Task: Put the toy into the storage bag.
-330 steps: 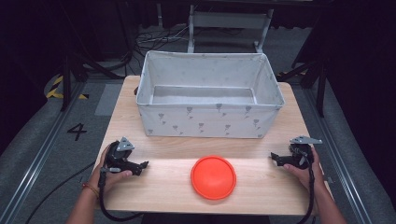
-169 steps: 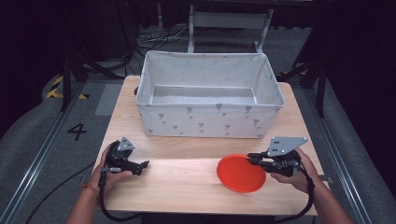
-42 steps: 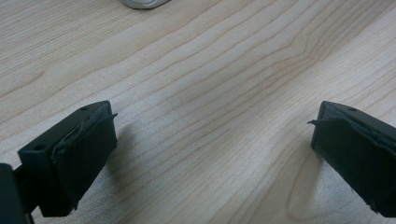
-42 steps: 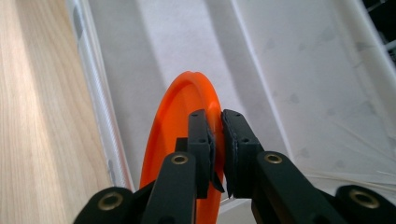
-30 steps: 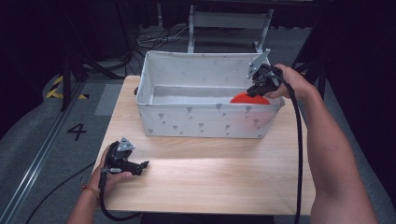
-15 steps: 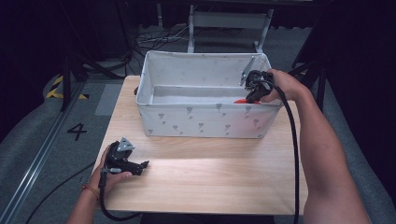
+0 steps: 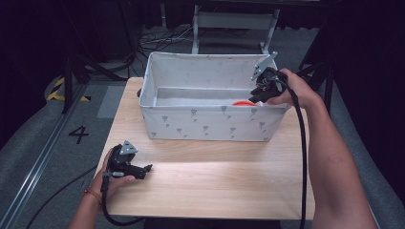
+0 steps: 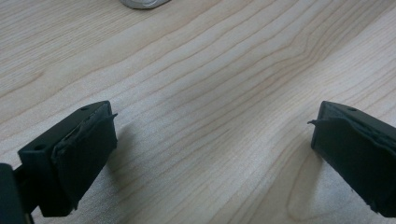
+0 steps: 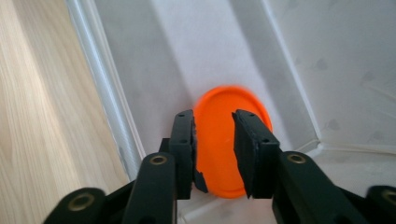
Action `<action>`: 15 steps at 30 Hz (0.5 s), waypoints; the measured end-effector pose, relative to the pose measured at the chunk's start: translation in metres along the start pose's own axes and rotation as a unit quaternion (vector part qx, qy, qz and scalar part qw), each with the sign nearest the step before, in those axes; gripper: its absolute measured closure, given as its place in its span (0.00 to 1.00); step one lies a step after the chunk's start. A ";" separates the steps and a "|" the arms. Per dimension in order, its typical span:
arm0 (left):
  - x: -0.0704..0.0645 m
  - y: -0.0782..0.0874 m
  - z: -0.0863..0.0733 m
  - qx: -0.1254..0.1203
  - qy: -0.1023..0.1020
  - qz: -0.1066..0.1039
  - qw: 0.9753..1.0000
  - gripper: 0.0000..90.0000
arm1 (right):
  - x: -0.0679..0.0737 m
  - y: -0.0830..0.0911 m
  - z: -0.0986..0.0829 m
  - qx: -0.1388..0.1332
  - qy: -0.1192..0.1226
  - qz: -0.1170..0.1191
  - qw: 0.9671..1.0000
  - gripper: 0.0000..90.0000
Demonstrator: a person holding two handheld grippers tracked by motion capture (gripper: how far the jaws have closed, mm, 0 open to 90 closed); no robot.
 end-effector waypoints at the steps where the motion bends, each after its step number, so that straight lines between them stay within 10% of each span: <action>1: 0.000 0.000 0.000 0.000 0.000 0.000 1.000 0.01 | 0.002 0.002 0.000 -0.016 -0.008 -0.005 1.000 0.71; 15: -0.001 0.000 0.000 0.001 0.004 0.003 1.000 0.01 | 0.011 0.017 -0.014 -0.129 -0.103 -0.078 0.983 0.43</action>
Point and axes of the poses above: each handheld gripper's, and its own axes: y roughly backward along the jaws, z roughly out of its top, x roughly to its left, the point moved 3 cm from there along -y, roughly forward along the jaws, and after that the axes turned 4 degrees about z, right-handed, at the moved point
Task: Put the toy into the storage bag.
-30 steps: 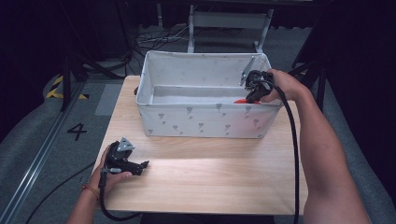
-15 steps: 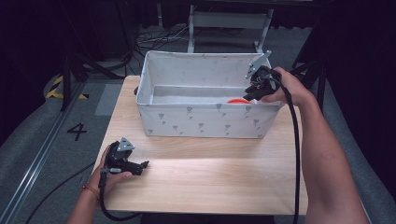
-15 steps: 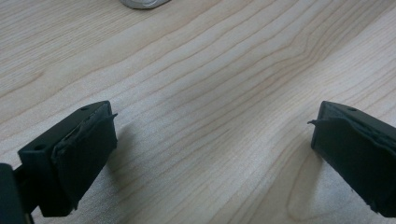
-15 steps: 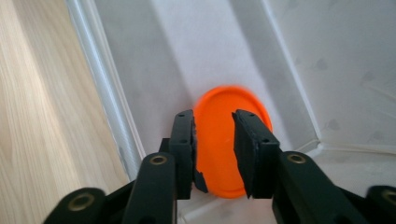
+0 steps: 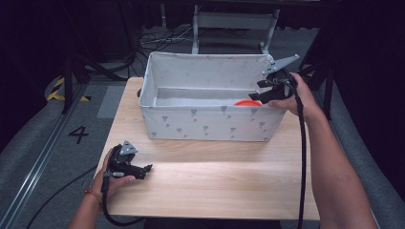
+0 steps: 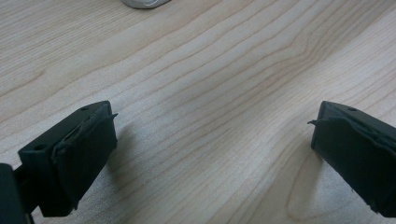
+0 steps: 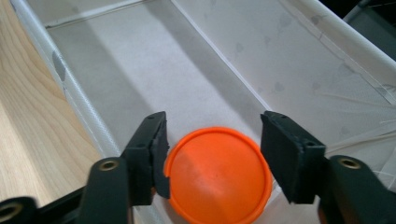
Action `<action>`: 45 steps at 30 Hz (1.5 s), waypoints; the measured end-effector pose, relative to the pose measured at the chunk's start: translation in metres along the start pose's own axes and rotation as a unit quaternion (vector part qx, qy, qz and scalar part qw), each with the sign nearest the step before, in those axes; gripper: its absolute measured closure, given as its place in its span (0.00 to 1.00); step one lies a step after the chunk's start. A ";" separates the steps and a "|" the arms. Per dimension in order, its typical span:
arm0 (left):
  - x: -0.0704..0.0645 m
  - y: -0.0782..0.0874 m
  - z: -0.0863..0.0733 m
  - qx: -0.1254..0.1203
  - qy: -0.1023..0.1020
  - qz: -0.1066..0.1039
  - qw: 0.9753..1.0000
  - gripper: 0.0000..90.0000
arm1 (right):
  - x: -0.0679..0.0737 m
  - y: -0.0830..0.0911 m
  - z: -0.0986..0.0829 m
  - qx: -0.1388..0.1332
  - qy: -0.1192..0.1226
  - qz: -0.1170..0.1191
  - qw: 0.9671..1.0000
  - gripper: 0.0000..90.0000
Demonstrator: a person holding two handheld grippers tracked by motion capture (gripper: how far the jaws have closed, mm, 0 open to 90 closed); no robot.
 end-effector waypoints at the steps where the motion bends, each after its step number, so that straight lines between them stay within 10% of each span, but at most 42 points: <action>1: 0.000 0.000 0.000 0.001 0.000 -0.001 1.000 0.01 | 0.001 0.001 -0.002 -0.001 -0.005 -0.005 1.000 0.42; 17: 0.000 0.000 0.000 0.001 0.000 -0.001 1.000 0.01 | 0.016 0.036 -0.021 -0.042 -0.042 -0.067 0.996 0.28; 45: 0.000 0.000 0.000 0.000 0.002 0.001 1.000 0.01 | 0.056 0.071 -0.063 -0.058 -0.016 -0.130 0.990 0.21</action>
Point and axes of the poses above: each handheld gripper's, and its own axes: y roughly backward along the jaws, z roughly out of its top, x roughly to its left, the point moved 3 cm from there along -y, roughly forward along the jaws, and after that the axes turned 4 degrees about z, right-handed, at the moved point
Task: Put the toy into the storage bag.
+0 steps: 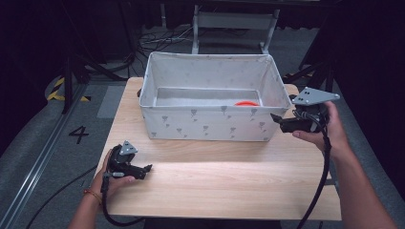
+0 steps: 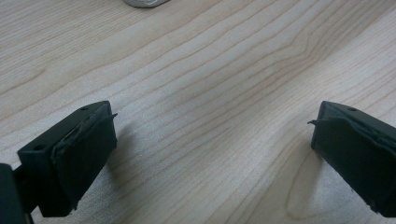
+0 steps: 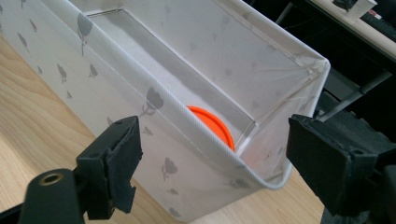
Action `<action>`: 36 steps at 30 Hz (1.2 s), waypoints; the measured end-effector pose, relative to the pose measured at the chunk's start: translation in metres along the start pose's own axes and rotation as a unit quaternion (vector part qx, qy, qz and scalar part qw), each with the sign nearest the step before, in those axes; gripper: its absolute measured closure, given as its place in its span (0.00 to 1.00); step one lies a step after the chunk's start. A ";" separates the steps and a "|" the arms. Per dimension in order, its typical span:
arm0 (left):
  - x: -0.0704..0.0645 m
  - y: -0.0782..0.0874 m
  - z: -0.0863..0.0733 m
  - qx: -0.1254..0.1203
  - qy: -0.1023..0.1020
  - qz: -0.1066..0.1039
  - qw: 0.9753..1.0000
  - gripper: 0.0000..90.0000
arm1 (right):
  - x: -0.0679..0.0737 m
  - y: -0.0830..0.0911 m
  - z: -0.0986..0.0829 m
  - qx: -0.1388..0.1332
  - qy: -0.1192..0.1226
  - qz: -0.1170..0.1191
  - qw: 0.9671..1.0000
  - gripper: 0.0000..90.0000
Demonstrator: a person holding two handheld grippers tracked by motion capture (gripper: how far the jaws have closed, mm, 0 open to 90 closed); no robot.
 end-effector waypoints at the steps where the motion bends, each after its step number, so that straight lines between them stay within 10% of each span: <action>1: 0.000 0.000 0.000 0.000 0.000 0.000 1.000 0.01 | 0.001 0.002 -0.002 -0.001 0.002 -0.002 1.000 0.20; 15: 0.000 0.000 0.000 0.000 0.000 0.000 1.000 0.01 | 0.020 0.016 -0.051 0.022 0.031 -0.023 0.999 0.19; 36: 0.000 0.000 0.000 0.000 0.000 0.000 1.000 0.01 | 0.032 -0.017 -0.131 0.065 0.007 0.026 0.998 0.20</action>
Point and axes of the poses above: each handheld gripper's, and its own axes: y roughly backward along the jaws, z roughly out of its top, x roughly to its left, the point moved 3 cm from there along -y, roughly forward along the jaws, and after that the axes turned 4 degrees about z, right-handed, at the moved point
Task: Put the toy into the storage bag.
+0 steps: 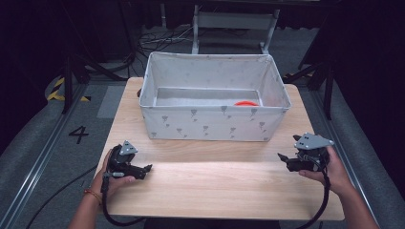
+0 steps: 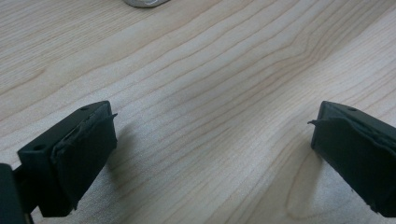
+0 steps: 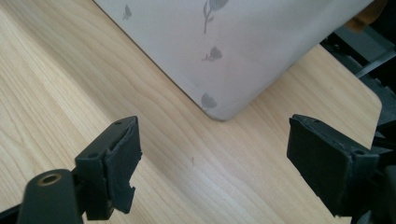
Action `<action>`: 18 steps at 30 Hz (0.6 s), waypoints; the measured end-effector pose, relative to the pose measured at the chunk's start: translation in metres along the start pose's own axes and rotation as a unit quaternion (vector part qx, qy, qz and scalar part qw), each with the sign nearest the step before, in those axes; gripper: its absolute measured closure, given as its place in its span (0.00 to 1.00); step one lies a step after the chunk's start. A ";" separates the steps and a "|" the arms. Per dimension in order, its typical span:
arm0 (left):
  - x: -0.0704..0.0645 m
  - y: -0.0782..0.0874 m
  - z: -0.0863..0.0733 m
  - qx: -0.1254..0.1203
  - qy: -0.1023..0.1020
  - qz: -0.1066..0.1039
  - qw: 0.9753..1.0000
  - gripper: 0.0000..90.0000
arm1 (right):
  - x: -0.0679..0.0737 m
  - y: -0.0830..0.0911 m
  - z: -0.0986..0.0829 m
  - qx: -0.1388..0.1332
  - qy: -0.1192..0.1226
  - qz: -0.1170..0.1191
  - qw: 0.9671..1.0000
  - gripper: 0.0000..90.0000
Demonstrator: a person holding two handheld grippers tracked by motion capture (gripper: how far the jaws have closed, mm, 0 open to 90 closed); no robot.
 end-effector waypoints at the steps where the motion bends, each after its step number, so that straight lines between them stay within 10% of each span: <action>1: 0.000 0.000 0.000 0.000 0.000 0.000 1.000 0.01 | 0.000 0.000 0.000 0.000 0.000 0.000 1.000 0.20; 18: 0.000 0.000 0.000 0.000 -0.002 -0.003 1.000 0.00 | 0.008 -0.010 -0.066 -0.008 -0.083 0.037 0.996 0.21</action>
Point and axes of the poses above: each handheld gripper's, and its own axes: y roughly backward along the jaws, z roughly out of its top, x roughly to its left, the point moved 3 cm from there along -y, roughly forward along the jaws, and after that the axes turned 4 degrees about z, right-handed, at the moved point
